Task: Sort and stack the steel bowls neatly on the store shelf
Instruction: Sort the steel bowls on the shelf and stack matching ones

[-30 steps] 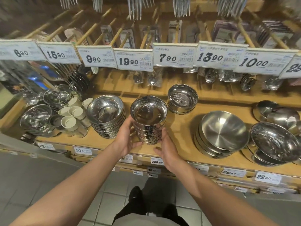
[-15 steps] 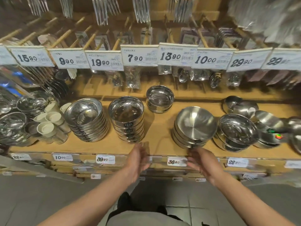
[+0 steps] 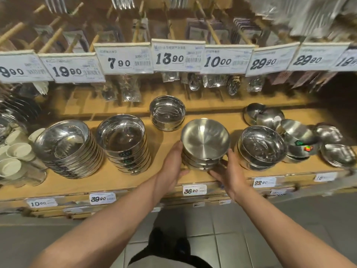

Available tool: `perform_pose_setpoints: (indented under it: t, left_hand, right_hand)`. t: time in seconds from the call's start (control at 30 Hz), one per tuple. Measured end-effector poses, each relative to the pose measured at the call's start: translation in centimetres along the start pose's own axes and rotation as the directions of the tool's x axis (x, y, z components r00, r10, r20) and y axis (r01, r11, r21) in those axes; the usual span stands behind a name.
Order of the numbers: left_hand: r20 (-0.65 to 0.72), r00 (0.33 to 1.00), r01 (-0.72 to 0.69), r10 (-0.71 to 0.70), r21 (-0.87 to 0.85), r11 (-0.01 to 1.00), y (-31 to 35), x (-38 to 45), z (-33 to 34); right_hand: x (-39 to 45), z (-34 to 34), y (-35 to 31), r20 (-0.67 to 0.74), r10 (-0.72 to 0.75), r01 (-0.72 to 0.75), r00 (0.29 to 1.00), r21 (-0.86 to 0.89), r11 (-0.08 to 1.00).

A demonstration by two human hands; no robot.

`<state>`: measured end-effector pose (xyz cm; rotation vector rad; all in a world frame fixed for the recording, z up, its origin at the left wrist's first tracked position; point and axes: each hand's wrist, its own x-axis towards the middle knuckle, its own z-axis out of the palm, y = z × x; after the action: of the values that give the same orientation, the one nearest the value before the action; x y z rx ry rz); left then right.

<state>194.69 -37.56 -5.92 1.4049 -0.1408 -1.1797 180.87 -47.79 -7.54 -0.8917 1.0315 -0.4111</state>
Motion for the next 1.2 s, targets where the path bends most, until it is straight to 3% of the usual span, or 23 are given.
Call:
perform_pose_setpoints:
  t: [0.4, 0.47, 0.6, 0.77, 0.87, 1.03, 1.2]
  left_hand:
    - [-0.141, 0.985, -0.126, 0.101, -0.18, 0.976, -0.8, -1.3, -5.2]
    - [-0.138, 0.986, -0.121, 0.097, -0.177, 0.977, -0.6, -1.6, -4.9]
    - [-0.26, 0.965, -0.089, 0.029, -0.222, 0.971, -0.6, -2.1, -3.7]
    - [-0.332, 0.939, -0.137, 0.085, -0.136, 0.981, -1.6, -1.5, -2.6]
    - [-0.384, 0.921, -0.135, 0.067, -0.151, 0.979, -1.8, -2.1, -1.3]
    - [-0.459, 0.888, -0.136, 0.042, -0.174, 0.975, -1.2, -3.4, -0.1]
    - [-0.598, 0.797, -0.062, -0.08, -0.212, 0.975, -2.7, -6.0, 1.9]
  right_hand:
    - [0.1, 5.9, 1.8, 0.117, 0.022, -0.017, 0.993, -0.045, 0.999]
    - [0.3, 5.7, 1.9, 0.118, 0.042, -0.038, 0.992, -0.039, 0.999]
    - [0.5, 4.1, 1.8, 0.145, 0.07, -0.06, 0.987, -0.069, 0.996]
    - [1.4, 3.1, -1.0, 0.313, 0.017, 0.009, 0.95, -0.081, 0.997]
    - [1.5, 2.5, -1.7, 0.334, 0.036, 0.004, 0.942, -0.117, 0.993]
    - [1.3, 0.1, -2.8, 0.311, 0.167, -0.084, 0.936, -0.264, 0.961]
    - [0.8, -7.1, -4.5, 0.31, 0.311, -0.167, 0.898, -0.413, 0.895]
